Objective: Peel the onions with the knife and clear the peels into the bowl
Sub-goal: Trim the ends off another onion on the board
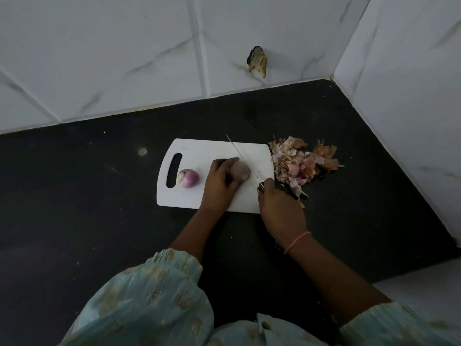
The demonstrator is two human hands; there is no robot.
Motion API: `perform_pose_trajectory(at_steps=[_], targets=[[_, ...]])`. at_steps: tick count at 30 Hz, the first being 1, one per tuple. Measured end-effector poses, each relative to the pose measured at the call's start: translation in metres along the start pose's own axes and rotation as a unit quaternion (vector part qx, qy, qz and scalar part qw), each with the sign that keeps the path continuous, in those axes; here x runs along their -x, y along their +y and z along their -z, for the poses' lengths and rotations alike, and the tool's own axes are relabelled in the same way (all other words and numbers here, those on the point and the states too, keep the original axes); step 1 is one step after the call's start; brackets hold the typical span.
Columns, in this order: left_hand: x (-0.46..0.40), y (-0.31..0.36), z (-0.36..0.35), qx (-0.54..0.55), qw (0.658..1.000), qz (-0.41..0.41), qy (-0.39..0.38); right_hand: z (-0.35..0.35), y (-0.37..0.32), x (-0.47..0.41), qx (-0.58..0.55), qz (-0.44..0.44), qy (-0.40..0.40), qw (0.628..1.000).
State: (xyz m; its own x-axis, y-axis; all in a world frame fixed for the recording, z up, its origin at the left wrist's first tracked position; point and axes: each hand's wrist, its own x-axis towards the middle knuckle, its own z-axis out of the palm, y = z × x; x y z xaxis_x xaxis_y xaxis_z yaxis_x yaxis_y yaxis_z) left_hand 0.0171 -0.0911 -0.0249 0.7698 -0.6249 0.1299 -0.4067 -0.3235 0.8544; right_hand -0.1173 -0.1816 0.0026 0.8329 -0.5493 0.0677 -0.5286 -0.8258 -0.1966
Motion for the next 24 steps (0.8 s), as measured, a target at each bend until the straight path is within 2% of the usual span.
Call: perform_pose_trajectory(at_steps=[3,6,10,14,17,24], targets=[[0.0,-0.004,0.002,0.001,1.0,-0.003,-0.007,-0.005,0.003,-0.007,-0.008,-0.017,-0.021,1.0],[0.0,-0.009,0.003,-0.012,1.0,-0.018,-0.006,-0.003,0.008,-0.004,-0.073,-0.051,-0.033,0.995],[0.003,-0.008,0.003,-0.001,1.0,-0.029,0.01,0.008,0.017,-0.001,-0.182,-0.127,0.016,0.975],[0.003,-0.003,0.002,0.03,0.999,0.004,0.041,0.016,0.005,0.006,-0.276,-0.042,0.001,0.96],[0.004,0.001,0.001,0.032,0.998,0.014,0.053,0.014,-0.003,0.014,-0.262,0.005,0.013,0.965],[0.005,0.003,0.0,0.047,0.996,0.034,0.062,0.009,-0.001,0.021,-0.231,0.03,0.023,0.972]])
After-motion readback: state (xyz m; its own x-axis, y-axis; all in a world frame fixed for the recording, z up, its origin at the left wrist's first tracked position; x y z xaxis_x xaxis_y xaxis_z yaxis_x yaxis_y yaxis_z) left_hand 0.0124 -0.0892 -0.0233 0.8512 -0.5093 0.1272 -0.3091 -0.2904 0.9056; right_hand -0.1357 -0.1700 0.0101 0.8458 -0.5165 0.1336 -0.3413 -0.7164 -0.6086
